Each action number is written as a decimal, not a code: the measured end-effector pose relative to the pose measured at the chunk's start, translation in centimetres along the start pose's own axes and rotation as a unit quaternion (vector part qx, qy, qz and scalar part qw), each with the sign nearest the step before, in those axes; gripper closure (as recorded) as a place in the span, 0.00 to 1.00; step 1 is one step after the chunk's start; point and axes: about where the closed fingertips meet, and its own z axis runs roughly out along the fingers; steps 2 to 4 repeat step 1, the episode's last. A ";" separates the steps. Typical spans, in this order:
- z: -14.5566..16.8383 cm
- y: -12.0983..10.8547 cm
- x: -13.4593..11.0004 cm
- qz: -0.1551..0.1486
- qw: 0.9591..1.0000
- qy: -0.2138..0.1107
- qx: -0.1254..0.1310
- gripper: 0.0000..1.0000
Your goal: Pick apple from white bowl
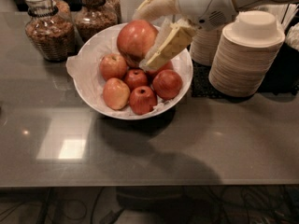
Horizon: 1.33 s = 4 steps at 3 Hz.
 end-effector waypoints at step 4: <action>-0.2 -0.2 -0.3 -0.004 1.000 -0.002 0.003 1.00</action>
Offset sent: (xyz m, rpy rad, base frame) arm 0.0000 0.0000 0.0000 0.0000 0.0000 0.0000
